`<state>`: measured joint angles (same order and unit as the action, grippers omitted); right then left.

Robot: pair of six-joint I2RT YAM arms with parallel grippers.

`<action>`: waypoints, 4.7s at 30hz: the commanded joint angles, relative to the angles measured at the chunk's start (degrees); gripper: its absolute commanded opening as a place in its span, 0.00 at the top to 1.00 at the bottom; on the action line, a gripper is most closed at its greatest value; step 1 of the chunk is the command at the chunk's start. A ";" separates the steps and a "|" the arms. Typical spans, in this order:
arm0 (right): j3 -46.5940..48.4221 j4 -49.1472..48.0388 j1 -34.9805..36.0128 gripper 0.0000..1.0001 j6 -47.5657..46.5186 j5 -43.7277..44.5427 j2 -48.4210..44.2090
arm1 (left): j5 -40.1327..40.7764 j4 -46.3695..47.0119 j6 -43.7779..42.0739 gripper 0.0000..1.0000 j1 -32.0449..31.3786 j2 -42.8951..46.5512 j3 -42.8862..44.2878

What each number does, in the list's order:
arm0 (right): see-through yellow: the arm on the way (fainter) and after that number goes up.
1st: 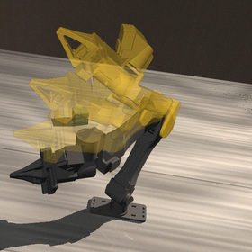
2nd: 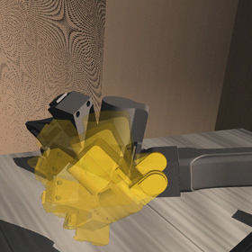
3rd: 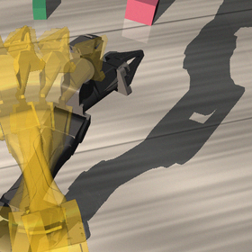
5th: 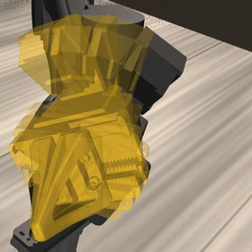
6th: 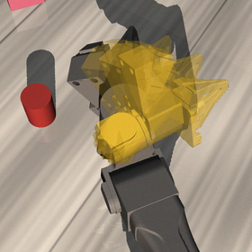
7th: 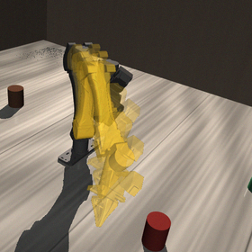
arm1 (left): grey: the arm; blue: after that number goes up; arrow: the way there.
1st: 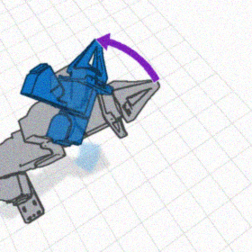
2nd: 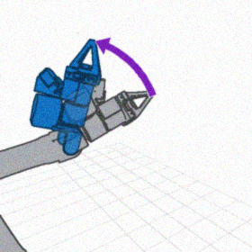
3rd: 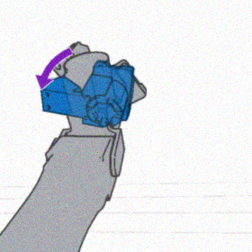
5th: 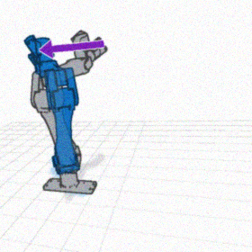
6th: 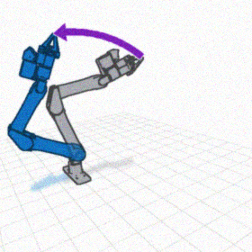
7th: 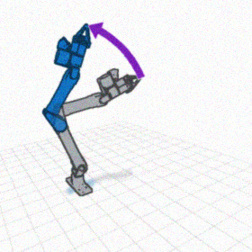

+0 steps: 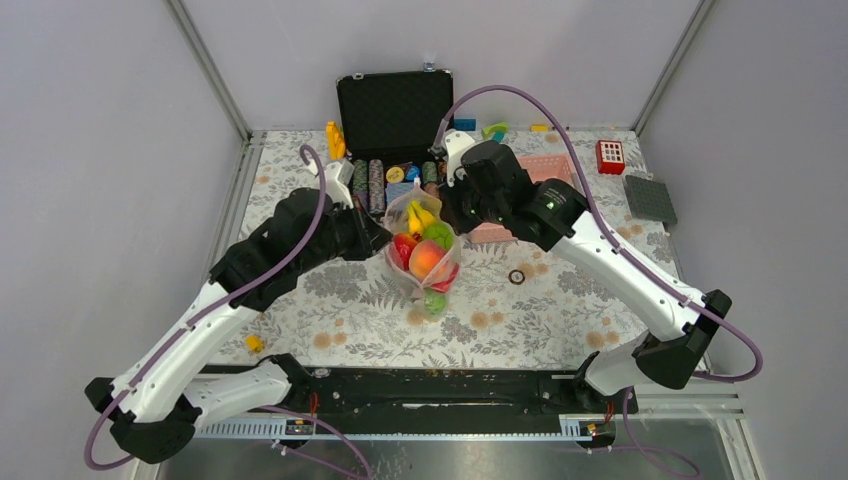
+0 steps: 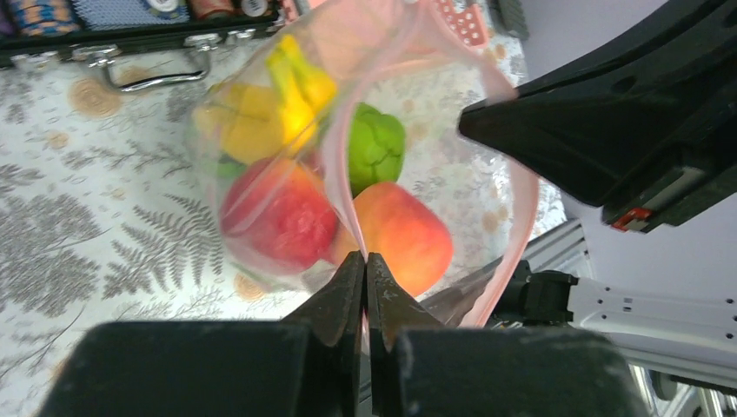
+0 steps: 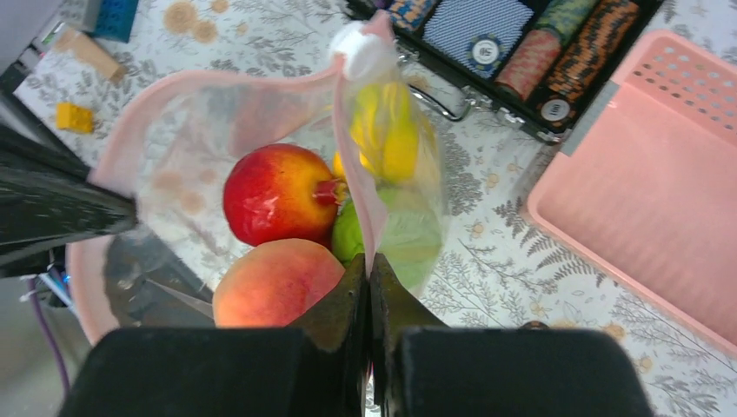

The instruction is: Place the food in the zip-top bag and seal the zipper

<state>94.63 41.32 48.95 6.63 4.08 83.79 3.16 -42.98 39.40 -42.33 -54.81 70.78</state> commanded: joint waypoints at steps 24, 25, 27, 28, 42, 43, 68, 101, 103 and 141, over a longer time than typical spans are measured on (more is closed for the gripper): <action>8.89 1.15 -9.97 1.00 -19.90 -32.60 3.02 | -18.43 22.32 -1.72 0.21 -4.12 2.13 -8.16; 8.83 1.61 -10.44 1.00 -20.91 -33.56 2.97 | -18.48 22.54 -2.56 0.11 -4.27 3.38 -8.50; 9.21 2.61 -11.44 1.00 -22.30 -35.27 3.16 | -18.94 22.17 -5.73 0.01 -4.43 6.32 -8.88; 9.64 3.17 -12.00 1.00 -22.81 -36.22 3.42 | -19.08 21.63 -7.49 0.01 -4.41 7.62 -9.05; 18.01 12.01 -16.14 1.00 -27.13 -44.73 8.96 | 3.73 20.87 -16.74 0.01 6.13 13.69 -18.05; 18.00 12.16 -16.23 1.00 -27.27 -44.95 8.97 | 0.55 21.38 -17.28 0.01 7.79 11.71 -18.01; 22.74 24.48 -16.43 1.00 -40.37 -53.65 13.58 | -41.03 48.66 -34.84 0.01 16.11 0.32 -23.07; 31.46 30.32 -16.46 1.00 -42.37 -55.44 20.63 | -59.06 63.88 -30.92 1.00 17.02 -2.07 -25.71; 32.23 30.41 -16.43 1.00 -41.66 -54.17 21.03 | -59.15 64.89 -30.22 1.00 17.04 -1.16 -26.62; -12.63 -31.01 -13.75 0.08 -13.06 -57.58 -12.40 | -50.74 47.69 -37.87 1.00 12.48 10.16 -23.28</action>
<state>82.17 21.67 32.91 -12.75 -49.45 69.67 -48.95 4.75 5.91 -28.01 -45.19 43.11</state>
